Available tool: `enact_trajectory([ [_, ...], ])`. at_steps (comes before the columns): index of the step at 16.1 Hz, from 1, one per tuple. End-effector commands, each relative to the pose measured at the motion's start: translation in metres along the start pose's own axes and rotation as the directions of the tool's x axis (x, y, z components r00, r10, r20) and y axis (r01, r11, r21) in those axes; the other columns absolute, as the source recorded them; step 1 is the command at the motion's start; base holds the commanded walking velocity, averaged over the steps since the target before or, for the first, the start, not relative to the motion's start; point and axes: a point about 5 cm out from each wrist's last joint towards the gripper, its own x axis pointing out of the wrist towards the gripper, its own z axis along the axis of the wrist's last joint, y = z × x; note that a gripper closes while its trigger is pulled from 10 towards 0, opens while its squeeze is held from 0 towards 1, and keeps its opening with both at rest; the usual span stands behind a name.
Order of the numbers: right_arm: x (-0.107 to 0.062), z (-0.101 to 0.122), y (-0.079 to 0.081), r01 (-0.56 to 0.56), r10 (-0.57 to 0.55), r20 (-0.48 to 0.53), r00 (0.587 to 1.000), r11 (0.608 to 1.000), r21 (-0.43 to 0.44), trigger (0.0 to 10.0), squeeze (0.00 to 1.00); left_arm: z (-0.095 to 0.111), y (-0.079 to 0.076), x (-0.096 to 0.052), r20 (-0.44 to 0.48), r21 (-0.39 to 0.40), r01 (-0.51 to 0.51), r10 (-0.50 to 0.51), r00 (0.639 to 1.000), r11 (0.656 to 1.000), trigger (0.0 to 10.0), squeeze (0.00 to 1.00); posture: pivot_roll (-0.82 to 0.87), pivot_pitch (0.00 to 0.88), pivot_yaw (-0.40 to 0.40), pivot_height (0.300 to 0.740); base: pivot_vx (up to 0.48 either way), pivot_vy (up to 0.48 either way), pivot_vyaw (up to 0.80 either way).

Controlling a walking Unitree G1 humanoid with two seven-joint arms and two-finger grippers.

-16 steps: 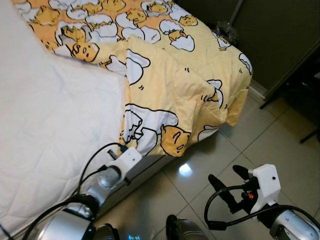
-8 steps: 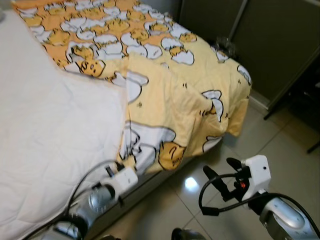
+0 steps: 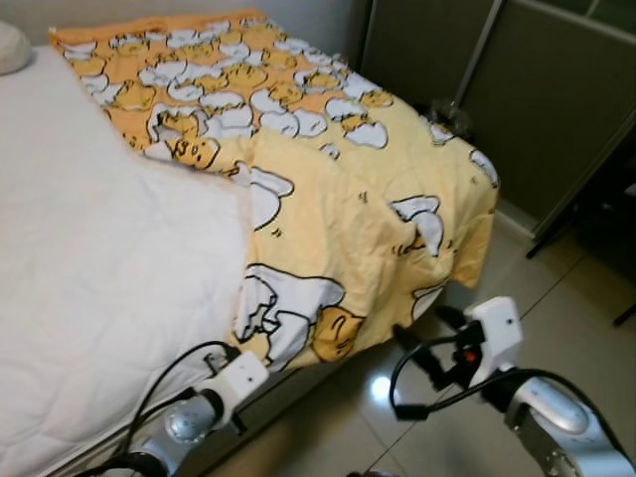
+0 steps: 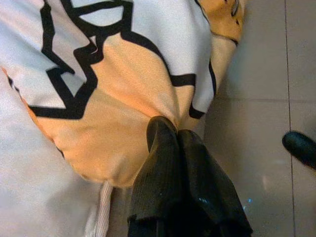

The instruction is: Clean up the room

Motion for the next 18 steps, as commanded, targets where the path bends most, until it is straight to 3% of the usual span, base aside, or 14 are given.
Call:
enact_trajectory([
  [1, -0.001, 0.002, -0.004, 0.002, -0.002, 0.004, 1.000, 1.000, -0.011, 10.0, 0.00, 0.006, -0.004, 0.002, 0.045, -0.021, 0.020, -0.019, 0.999, 1.000, 0.0, 0.00, -0.15, 0.000, -0.044, 0.740, 0.000, -0.480, 0.00],
  [4, 0.002, 0.001, -0.005, -0.024, 0.024, -0.006, 1.000, 1.000, -0.020, 10.0, 0.00, 0.028, -0.007, 0.006, 0.196, -0.101, 0.141, -0.119, 0.973, 0.985, 0.0, 0.00, -0.15, 0.000, -0.039, 0.740, 0.000, -0.467, 0.00],
  [6, 0.004, 0.001, -0.007, -0.031, 0.031, -0.007, 1.000, 0.999, -0.027, 10.0, 0.00, 0.045, -0.009, 0.011, 0.290, -0.186, 0.240, -0.181, 0.940, 0.953, 0.0, 0.00, -0.15, 0.000, -0.037, 0.740, 0.000, -0.456, 0.00],
  [7, 0.004, 0.001, -0.008, -0.032, 0.032, -0.008, 0.999, 0.999, -0.030, 10.0, 0.00, 0.054, -0.010, 0.013, 0.341, -0.229, 0.321, -0.233, 0.911, 0.919, 0.0, 0.00, -0.15, 0.000, -0.037, 0.740, 0.000, -0.454, 0.00],
  [8, 0.005, 0.001, -0.008, -0.033, 0.033, -0.008, 0.999, 0.999, -0.033, 10.0, 0.00, 0.059, -0.011, 0.014, 0.369, -0.232, 0.373, -0.274, 0.888, 0.898, 0.0, 0.00, -0.15, 0.000, -0.035, 0.740, 0.000, -0.454, 0.00],
  [9, 0.005, 0.001, -0.009, -0.036, 0.036, -0.008, 0.999, 0.999, -0.035, 10.0, 0.00, 0.063, -0.010, 0.014, 0.382, -0.219, 0.399, -0.297, 0.875, 0.891, 0.0, 0.00, -0.15, 0.000, -0.035, 0.740, 0.000, -0.450, 0.00],
  [13, 0.004, 0.001, -0.008, -0.067, 0.066, -0.021, 0.998, 0.997, -0.048, 10.0, 0.00, 0.057, 0.003, 0.011, 0.357, -0.220, 0.388, -0.296, 0.886, 0.895, 0.0, 0.00, -0.15, 0.000, -0.037, 0.740, 0.089, -0.408, 0.00],
  [18, 0.002, -0.002, -0.011, -0.076, 0.074, -0.036, 0.997, 0.996, -0.054, 10.0, 0.00, 0.044, 0.007, 0.005, 0.290, -0.177, 0.407, -0.348, 0.892, 0.896, 0.0, 0.00, -0.15, 0.000, -0.045, 0.740, 0.000, 0.000, 0.00],
])
